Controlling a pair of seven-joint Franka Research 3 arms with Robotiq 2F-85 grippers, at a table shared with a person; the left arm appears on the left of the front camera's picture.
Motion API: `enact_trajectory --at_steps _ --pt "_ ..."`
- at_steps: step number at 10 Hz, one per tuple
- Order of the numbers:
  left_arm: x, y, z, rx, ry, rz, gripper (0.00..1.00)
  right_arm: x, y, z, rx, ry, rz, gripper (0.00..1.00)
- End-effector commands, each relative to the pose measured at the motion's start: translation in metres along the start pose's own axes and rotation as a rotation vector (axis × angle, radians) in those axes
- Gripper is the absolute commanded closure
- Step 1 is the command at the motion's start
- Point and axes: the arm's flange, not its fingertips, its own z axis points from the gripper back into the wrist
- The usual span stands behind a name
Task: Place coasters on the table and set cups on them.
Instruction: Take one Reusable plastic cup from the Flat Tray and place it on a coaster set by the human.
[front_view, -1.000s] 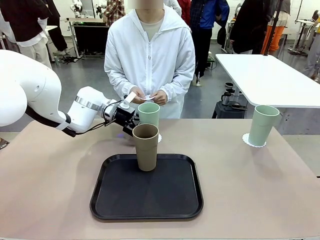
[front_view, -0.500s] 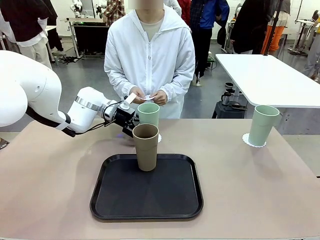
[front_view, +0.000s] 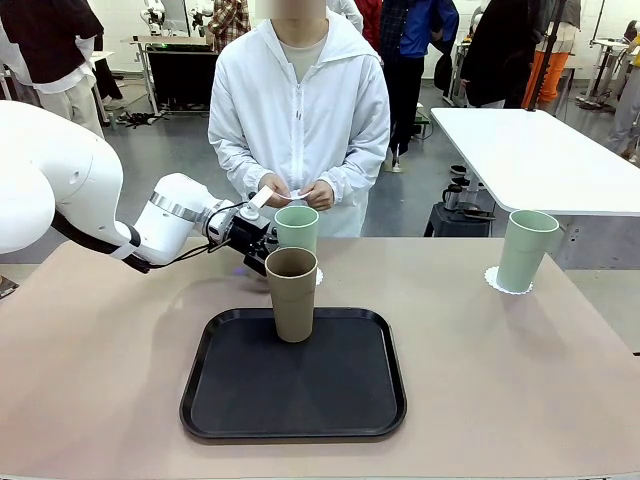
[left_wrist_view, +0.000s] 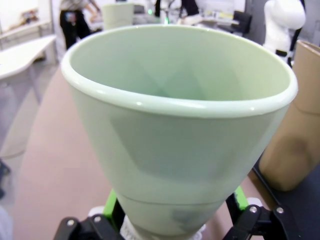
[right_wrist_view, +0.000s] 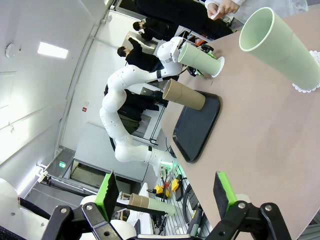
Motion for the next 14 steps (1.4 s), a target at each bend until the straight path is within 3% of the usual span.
enact_trajectory --at_steps 1,14 --pt "0.0031 -0.0045 0.0069 -0.02 0.051 0.012 0.0 -0.0008 -0.0003 -0.0009 -0.001 0.0 -0.004 0.0" --pt "0.0038 0.001 0.0134 0.046 0.109 -0.011 0.0 -0.0008 -0.0003 -0.0009 -0.001 0.0 -0.004 0.0"
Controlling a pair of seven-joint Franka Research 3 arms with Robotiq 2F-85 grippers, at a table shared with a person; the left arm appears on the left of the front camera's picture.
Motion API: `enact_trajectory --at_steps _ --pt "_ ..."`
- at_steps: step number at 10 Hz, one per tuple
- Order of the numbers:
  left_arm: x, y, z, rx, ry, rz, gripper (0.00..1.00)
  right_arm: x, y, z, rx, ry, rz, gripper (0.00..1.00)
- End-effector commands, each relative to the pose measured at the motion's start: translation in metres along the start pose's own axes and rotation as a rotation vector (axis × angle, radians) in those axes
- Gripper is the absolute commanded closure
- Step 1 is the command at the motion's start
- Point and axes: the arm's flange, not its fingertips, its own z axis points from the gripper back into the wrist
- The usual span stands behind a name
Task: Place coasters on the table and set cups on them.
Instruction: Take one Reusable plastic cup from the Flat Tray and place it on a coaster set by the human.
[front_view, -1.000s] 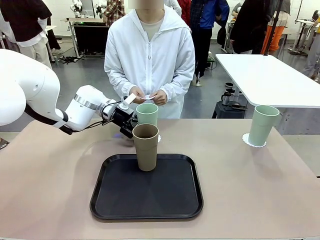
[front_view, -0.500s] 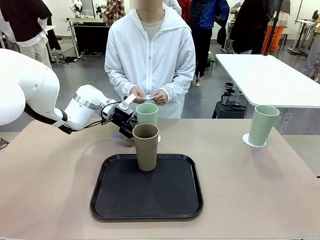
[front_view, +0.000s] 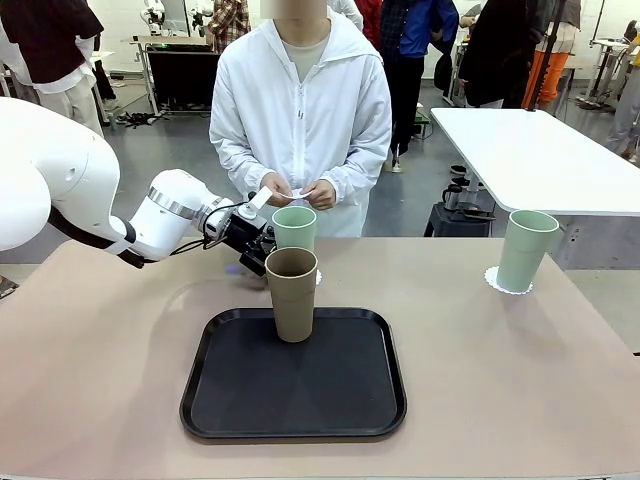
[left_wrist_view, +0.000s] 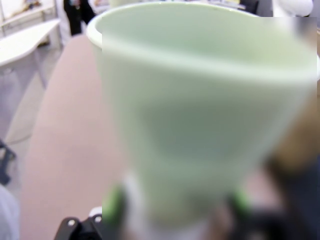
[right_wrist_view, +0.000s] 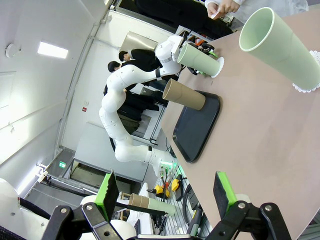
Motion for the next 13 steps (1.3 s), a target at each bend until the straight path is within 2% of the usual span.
enact_trajectory --at_steps 1,6,10,13 --pt "0.005 -0.002 0.004 0.009 0.027 -0.011 0.0 -0.001 0.0 -0.001 -0.001 0.0 -0.004 0.0" --pt "0.005 -0.006 0.007 -0.008 0.051 0.014 0.0 -0.001 0.0 -0.001 -0.001 0.0 -0.004 0.0" --pt "0.004 -0.017 0.019 0.023 0.087 0.041 0.0 -0.001 0.0 -0.001 -0.001 0.0 -0.004 0.0" --pt "0.009 -0.035 0.033 0.049 0.161 0.084 0.0 -0.001 0.0 -0.001 -0.001 0.0 -0.004 0.0"
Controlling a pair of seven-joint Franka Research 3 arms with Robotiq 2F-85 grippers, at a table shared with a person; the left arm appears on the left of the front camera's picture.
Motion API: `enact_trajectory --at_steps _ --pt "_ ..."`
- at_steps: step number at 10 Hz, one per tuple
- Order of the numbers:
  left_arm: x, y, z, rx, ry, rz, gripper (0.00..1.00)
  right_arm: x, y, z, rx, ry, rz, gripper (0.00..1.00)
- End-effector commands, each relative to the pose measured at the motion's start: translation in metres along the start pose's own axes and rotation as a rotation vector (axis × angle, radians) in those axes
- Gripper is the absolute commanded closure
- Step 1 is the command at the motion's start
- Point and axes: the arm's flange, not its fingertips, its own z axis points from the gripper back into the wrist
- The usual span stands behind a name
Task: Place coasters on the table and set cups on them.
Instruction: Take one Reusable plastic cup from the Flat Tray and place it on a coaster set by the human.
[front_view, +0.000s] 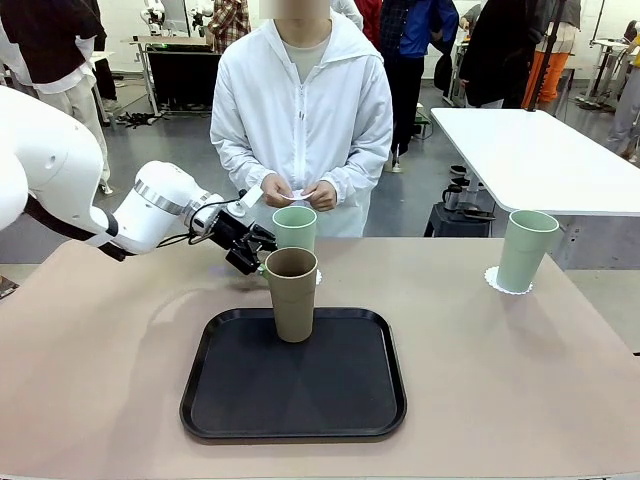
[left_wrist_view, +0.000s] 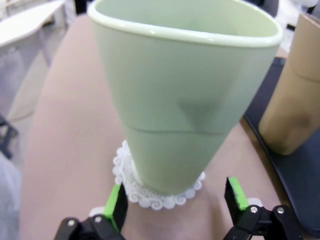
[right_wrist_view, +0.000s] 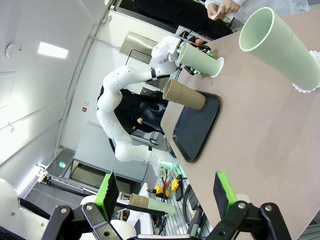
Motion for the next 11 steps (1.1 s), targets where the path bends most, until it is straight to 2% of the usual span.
enact_trajectory --at_steps 1,3,5,6,8,11 --pt "0.012 -0.033 0.017 0.041 0.089 0.068 0.0 -0.001 0.0 -0.001 -0.001 0.0 -0.004 0.0" --pt "0.053 -0.069 0.042 0.155 0.135 0.147 0.0 -0.001 0.0 -0.001 -0.001 0.0 -0.004 0.0" --pt "0.113 -0.1 0.065 0.238 0.238 0.396 0.0 -0.001 0.0 -0.001 -0.001 0.0 -0.004 0.0" --pt "0.138 -0.113 0.074 0.271 0.333 0.515 0.0 -0.001 0.0 -0.001 -0.001 0.0 -0.004 0.0" --pt "0.175 -0.124 0.079 0.268 0.458 0.7 0.0 -0.001 0.0 -0.001 -0.001 0.0 -0.004 0.0" --pt "0.221 -0.142 0.073 0.318 0.538 0.863 0.0 -0.001 0.0 -0.001 -0.001 0.0 -0.004 0.0"
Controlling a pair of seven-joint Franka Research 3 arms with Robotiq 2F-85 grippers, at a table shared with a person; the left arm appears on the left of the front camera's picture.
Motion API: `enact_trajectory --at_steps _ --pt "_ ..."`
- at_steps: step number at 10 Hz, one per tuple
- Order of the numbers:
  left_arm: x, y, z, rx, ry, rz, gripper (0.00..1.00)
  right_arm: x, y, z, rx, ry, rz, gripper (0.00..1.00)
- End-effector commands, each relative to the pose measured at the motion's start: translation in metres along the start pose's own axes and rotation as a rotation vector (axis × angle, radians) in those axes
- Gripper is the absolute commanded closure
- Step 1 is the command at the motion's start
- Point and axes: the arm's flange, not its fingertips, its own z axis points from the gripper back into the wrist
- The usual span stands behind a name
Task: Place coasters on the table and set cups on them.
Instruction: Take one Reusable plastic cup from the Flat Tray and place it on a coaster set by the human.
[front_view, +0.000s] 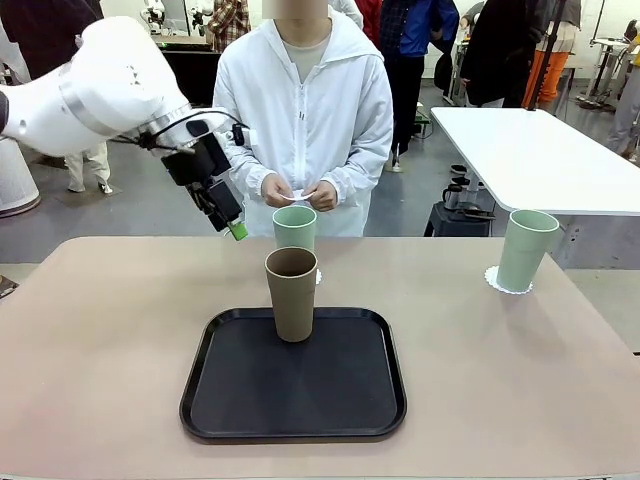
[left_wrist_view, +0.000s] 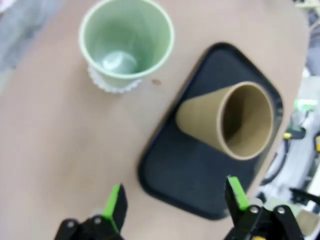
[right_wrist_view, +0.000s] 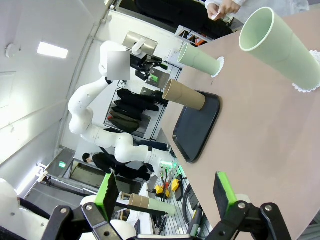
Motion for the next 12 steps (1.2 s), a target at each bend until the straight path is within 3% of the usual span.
enact_trajectory --at_steps 1,5,6,12 --pt "0.019 -0.0169 0.0123 0.039 0.033 0.069 0.0 -0.0008 0.0 -0.0007 -0.002 0.0 -0.004 0.0" --pt "0.0243 -0.0233 0.0071 0.206 0.117 0.198 0.0 -0.0008 0.0 -0.0007 -0.002 0.0 -0.004 0.0" --pt "0.0163 -0.0222 0.0127 0.117 0.066 0.14 0.0 -0.0008 0.0 -0.0007 -0.002 0.0 -0.004 0.0" --pt "0.0163 -0.0222 0.0127 0.117 0.066 0.14 0.0 -0.0008 0.0 -0.0007 -0.002 0.0 -0.004 0.0"
